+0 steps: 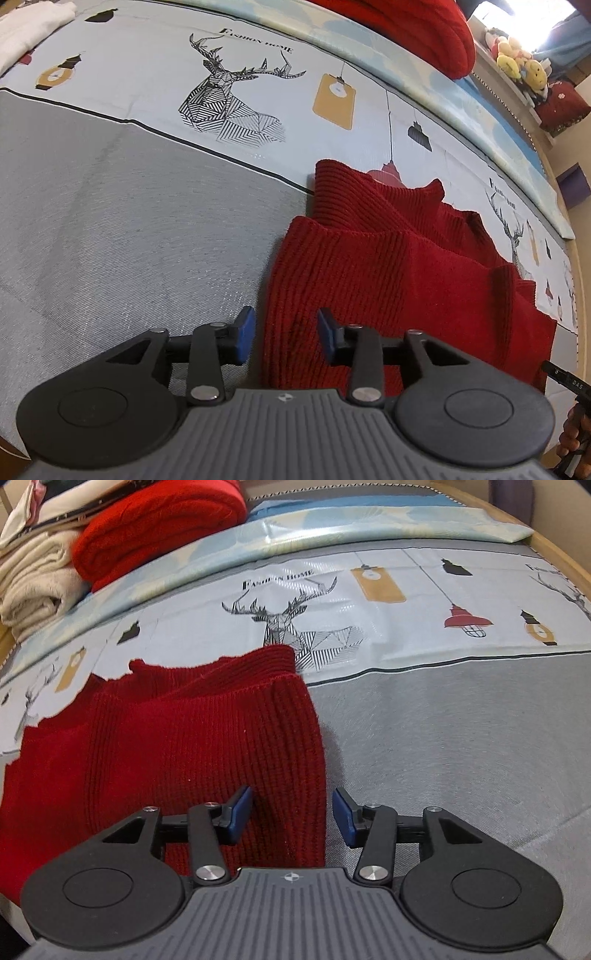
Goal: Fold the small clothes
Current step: 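Open both tools and release the folded hem onto the sweater, then grip the folded edge of the sweater with both tools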
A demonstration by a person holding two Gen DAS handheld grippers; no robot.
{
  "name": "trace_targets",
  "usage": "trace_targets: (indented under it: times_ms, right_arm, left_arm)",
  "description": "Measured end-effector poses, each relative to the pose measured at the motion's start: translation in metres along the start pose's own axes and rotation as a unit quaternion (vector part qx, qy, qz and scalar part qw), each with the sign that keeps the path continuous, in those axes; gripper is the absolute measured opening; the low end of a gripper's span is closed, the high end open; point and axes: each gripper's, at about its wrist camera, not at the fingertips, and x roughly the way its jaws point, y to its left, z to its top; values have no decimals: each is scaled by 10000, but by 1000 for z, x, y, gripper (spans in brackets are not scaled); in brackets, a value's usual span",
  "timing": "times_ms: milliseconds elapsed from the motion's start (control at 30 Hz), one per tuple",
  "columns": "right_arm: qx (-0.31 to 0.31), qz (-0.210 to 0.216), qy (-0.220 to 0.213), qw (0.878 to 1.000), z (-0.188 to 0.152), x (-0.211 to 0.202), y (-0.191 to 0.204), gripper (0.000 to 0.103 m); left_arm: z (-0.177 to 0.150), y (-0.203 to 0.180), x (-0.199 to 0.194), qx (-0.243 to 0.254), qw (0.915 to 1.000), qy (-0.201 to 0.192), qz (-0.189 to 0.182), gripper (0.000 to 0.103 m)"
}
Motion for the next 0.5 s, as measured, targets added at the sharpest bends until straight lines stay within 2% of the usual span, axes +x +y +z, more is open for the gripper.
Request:
trace_targets:
  times_ms: [200, 400, 433, 500]
  right_arm:
    - [21, -25, 41, 10000, 1, 4, 1, 50]
    - [-49, -19, 44, 10000, 6, 1, 6, 50]
    - [-68, -35, 35, 10000, 7, 1, 7, 48]
    - [-124, -57, -5, 9999, 7, -1, 9, 33]
  left_arm:
    - [3, -8, 10, 120, 9998, 115, 60, 57]
    - [7, -14, 23, 308, 9992, 229, 132, 58]
    - [7, -14, 25, 336, 9990, 262, 149, 58]
    - [6, -14, 28, 408, 9985, 299, 205, 58]
